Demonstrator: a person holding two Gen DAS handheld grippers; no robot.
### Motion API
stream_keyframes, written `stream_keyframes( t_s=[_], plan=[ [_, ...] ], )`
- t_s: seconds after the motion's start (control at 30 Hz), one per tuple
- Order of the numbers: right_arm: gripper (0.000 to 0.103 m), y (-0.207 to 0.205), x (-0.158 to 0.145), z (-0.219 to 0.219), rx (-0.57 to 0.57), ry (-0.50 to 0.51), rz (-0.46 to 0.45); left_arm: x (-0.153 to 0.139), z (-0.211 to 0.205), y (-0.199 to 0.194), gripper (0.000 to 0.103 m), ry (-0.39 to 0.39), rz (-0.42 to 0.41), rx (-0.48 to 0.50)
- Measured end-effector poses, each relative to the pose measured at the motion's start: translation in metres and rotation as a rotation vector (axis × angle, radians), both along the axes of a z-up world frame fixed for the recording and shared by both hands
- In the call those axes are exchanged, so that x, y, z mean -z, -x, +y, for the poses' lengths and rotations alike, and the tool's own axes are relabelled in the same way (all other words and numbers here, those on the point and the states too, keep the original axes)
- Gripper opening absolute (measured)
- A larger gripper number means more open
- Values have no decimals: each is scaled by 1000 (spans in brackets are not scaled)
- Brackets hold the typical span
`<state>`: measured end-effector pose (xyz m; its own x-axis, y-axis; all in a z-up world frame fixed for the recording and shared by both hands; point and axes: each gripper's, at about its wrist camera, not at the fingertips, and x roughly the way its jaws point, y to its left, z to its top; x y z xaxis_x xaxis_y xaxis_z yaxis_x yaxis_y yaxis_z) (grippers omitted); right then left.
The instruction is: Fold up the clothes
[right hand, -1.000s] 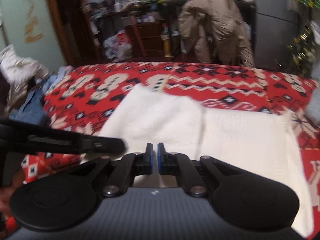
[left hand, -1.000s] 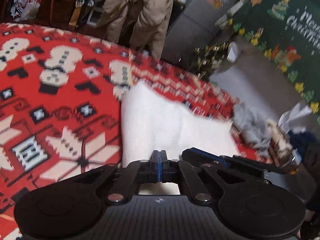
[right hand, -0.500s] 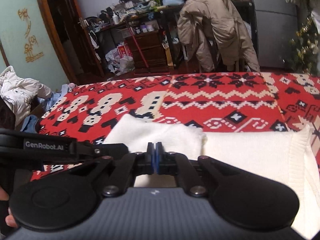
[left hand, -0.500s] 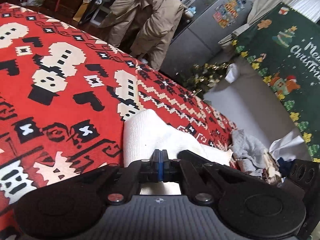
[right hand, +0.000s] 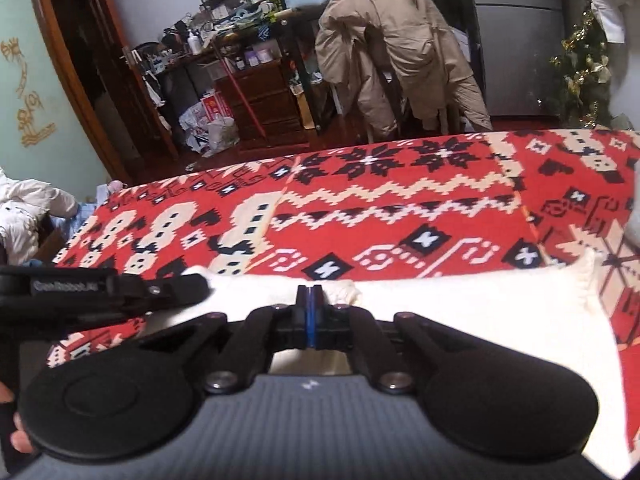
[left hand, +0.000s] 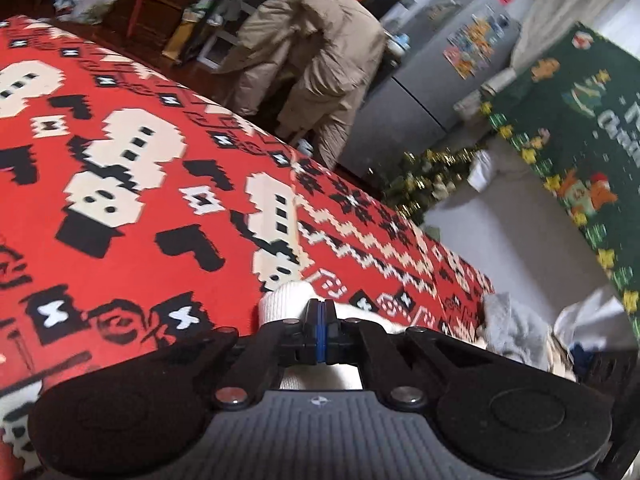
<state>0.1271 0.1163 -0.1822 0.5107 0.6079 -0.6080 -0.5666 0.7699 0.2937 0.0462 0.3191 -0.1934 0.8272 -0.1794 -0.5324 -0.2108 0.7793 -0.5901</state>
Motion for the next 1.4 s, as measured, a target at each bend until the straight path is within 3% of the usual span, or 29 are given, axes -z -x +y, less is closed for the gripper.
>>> stream_keyframes(
  t_s=[0.1, 0.2, 0.33, 0.4, 0.5, 0.6, 0.73, 0.87, 0.93, 1.03, 1.2, 1.4],
  plan=[
    [0, -5, 4, -4, 10, -30, 24, -7, -6, 6, 2, -125, -4, -60],
    [0, -6, 3, -14, 40, -67, 39, -4, 8, 8, 0, -22, -9, -78],
    [6, 3, -11, -18, 80, -34, -45, -5, 16, 11, 0, 57, -47, -65],
    [6, 5, -14, -17, 54, -69, -52, -6, 14, 9, 0, 74, -47, -36],
    [6, 11, -14, -8, -12, -80, -67, -6, -1, 6, 0, 17, -2, -10],
    [6, 18, -7, 6, -59, -5, -55, -8, -5, 8, 2, -15, 16, -12],
    [6, 21, -4, -2, -40, 27, -57, -23, -5, 20, 2, -128, 35, -42],
    [10, 33, -19, -26, 13, -8, -37, -32, -2, 42, 2, 2, 20, 1],
    [10, 42, -28, -35, 5, -50, -14, -41, -13, 58, 2, -13, 55, 25],
    [10, 71, -37, -39, -21, -8, -12, -53, -28, 85, 2, -21, 105, 51],
    [10, 121, -41, -45, -53, 50, -29, -60, -33, 123, 2, 79, 47, -6],
    [9, 136, -46, -46, -45, 5, -108, -48, -39, 96, 2, 24, 19, 14]
  ],
)
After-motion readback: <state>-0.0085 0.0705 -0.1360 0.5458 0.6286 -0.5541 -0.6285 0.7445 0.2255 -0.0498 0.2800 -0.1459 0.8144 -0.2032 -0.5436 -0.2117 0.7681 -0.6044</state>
